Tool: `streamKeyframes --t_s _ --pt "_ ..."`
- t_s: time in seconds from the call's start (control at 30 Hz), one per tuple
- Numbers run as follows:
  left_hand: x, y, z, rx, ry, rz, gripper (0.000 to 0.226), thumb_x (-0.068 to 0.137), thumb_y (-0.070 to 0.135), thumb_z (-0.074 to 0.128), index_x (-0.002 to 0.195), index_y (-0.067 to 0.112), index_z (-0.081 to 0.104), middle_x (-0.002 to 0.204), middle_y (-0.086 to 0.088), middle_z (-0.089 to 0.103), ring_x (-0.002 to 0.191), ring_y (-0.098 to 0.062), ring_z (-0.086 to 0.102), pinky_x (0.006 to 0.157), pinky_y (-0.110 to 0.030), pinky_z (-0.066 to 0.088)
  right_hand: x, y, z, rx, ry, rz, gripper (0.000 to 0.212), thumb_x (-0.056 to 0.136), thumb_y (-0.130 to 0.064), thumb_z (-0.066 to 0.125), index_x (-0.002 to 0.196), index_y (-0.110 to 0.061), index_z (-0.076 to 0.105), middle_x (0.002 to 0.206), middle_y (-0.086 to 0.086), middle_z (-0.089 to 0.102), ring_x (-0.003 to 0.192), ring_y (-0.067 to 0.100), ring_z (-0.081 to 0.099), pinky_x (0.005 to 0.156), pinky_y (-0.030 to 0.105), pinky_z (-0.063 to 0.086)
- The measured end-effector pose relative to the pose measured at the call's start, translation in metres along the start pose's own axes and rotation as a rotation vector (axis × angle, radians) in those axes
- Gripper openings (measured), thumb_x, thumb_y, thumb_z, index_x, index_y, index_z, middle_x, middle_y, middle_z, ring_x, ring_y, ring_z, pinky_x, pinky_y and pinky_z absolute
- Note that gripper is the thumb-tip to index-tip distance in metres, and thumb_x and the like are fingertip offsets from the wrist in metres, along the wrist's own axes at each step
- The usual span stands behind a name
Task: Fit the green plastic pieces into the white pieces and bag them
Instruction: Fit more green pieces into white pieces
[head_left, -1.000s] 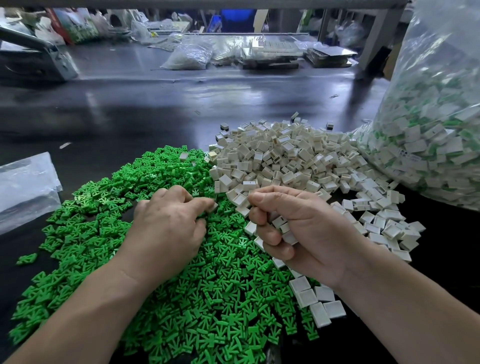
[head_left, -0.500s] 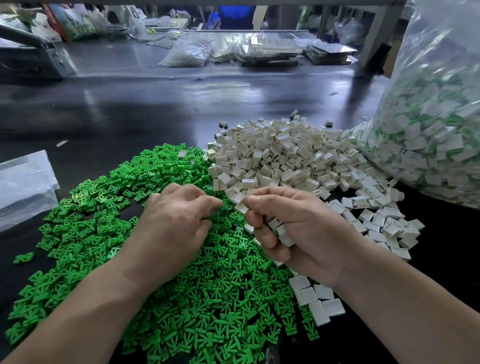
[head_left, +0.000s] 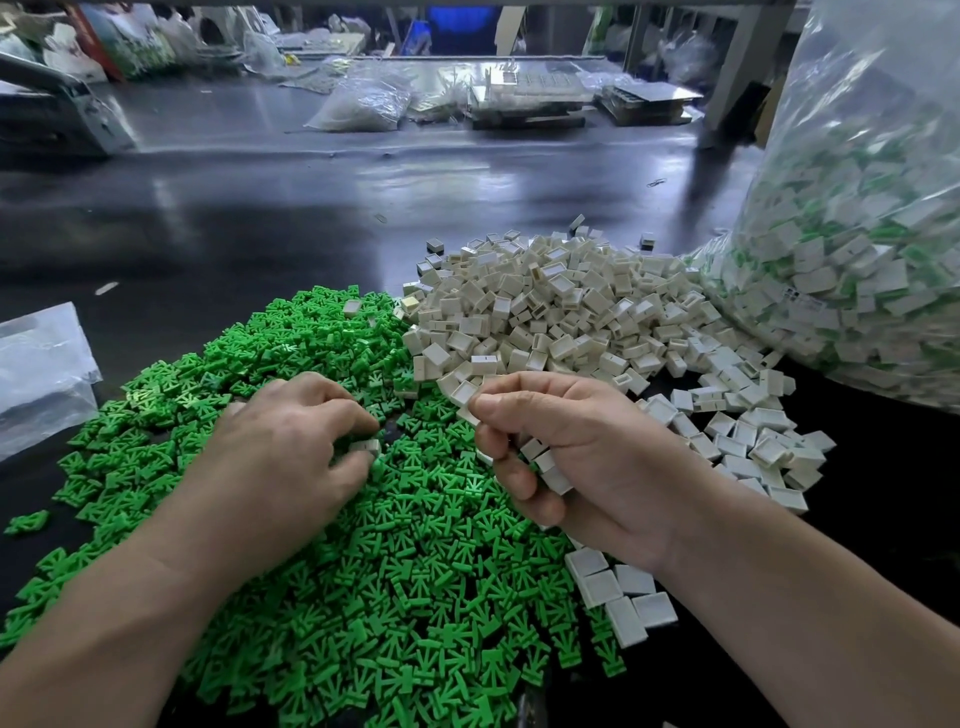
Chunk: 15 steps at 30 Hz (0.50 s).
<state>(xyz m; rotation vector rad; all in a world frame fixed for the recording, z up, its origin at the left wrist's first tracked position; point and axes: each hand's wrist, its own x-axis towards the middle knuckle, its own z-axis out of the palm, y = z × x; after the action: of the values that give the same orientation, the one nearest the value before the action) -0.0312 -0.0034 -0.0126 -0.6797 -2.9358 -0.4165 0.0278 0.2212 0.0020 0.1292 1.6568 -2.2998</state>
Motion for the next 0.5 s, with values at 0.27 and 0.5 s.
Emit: streamKeyframes --t_s 0.27,0.5 --pt "-0.001 0.006 -0.001 -0.080 0.173 0.034 0.011 0.089 0.036 0.065 0.093 0.029 0.073 0.090 0.014 0.062 0.084 -0.012 0.057 0.077 -0.038 0.046 -0.001 0.000 0.003 -0.024 -0.002 0.008 0.008 0.094 -0.011 0.064 0.087 -0.014 0.064 0.070 0.003 0.058 0.046 0.011 0.047 0.035 0.019 0.032" --pt "-0.010 0.033 -0.003 -0.357 0.280 0.092 0.015 0.090 0.045 0.064 0.095 0.032 0.070 0.087 0.023 0.063 0.088 0.005 0.058 0.071 -0.004 0.040 -0.002 0.004 0.009 -0.130 0.015 -0.018 0.014 0.096 -0.021 0.066 0.082 -0.019 0.065 0.067 -0.001 0.059 0.044 0.009 0.047 0.035 0.017 0.033"
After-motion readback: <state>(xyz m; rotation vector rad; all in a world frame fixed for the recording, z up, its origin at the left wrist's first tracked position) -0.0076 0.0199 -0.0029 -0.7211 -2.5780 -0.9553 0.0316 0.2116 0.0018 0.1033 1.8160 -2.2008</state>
